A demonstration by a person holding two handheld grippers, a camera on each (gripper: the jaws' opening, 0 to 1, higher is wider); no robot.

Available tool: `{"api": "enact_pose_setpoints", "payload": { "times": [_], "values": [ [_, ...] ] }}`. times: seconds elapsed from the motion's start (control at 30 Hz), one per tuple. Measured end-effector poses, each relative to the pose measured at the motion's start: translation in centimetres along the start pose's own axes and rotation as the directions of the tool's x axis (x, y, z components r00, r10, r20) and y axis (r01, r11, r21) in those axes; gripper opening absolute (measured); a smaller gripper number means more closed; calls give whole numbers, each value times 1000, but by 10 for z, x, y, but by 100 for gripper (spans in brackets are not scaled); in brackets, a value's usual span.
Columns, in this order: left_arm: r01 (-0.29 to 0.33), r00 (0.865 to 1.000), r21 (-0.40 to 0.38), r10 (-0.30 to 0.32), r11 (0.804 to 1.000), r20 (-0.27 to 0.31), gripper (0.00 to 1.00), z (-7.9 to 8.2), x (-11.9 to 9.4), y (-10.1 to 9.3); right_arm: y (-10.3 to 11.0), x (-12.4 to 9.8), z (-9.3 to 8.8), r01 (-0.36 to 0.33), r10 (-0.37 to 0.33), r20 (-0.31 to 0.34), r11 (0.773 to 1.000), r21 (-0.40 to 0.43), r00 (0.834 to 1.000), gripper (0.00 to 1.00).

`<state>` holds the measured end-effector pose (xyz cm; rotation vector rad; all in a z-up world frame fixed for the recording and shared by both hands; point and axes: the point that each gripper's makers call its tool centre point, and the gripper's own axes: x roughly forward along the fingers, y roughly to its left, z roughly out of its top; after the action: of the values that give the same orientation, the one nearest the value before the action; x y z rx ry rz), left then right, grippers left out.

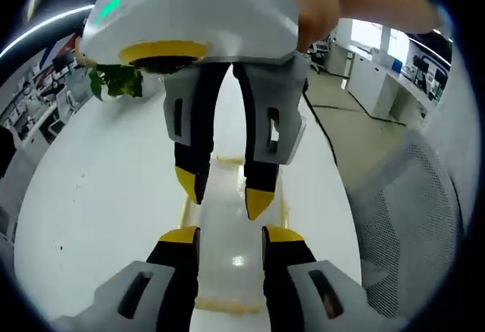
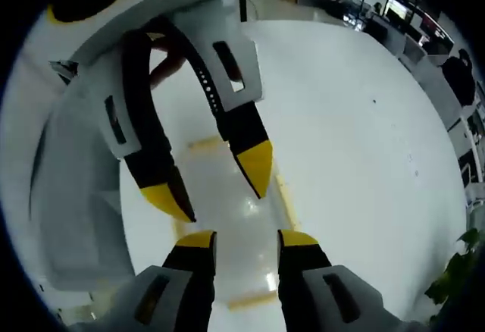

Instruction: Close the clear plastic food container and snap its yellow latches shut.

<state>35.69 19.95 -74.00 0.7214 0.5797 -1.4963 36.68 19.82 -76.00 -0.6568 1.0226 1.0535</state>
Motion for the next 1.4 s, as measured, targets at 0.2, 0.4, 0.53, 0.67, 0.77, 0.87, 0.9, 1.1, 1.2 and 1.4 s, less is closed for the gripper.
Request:
{"api": "enact_pose_setpoints", "payload": {
  "times": [0.2, 0.4, 0.53, 0.67, 0.77, 0.87, 0.9, 1.1, 1.2, 1.4],
  "values": [
    [17, 1000, 3, -17, 1000, -5, 32, -1, 3, -5, -3, 0, -1, 3, -3, 7, 1000, 2, 1000, 30],
    [29, 999, -57, -30, 998, -21, 38, -6, 5, -9, -5, 1, 1, -1, 1, 20, 1000, 15, 1000, 33],
    [20, 999, -60, -22, 998, -34, 40, -8, 5, -10, -6, 1, 3, -3, 3, 18, 1000, 11, 1000, 35],
    [16, 1000, -87, -18, 996, -23, 44, -4, 6, -10, -7, 1, 5, -8, 8, 11, 1000, -11, 1000, 36],
    [21, 1000, -111, -22, 994, -9, 46, -1, 7, -13, -9, 1, 6, -13, 13, 11, 1000, -16, 1000, 38],
    [20, 1000, -105, -22, 994, -15, 47, -2, 9, -17, -11, 1, 8, -11, 11, 6, 999, -31, 1000, 39],
    [19, 1000, -101, -21, 995, -16, 47, -2, 10, -19, -11, 1, 8, -14, 14, 5, 999, -36, 1000, 40],
    [17, 999, -83, -20, 996, -34, 50, -5, 14, -27, -14, 4, 10, -24, 23, -14, 998, -66, 1000, 45],
    [18, 999, -72, -21, 997, -45, 51, -8, 17, -31, -16, 5, 14, -32, 31, -11, 996, -78, 999, 46],
    [0, 999, -48, -3, 999, -49, 53, -10, 20, -37, -19, 11, 12, -78, 76, -30, 994, -76, 997, 46]
  ]
}}
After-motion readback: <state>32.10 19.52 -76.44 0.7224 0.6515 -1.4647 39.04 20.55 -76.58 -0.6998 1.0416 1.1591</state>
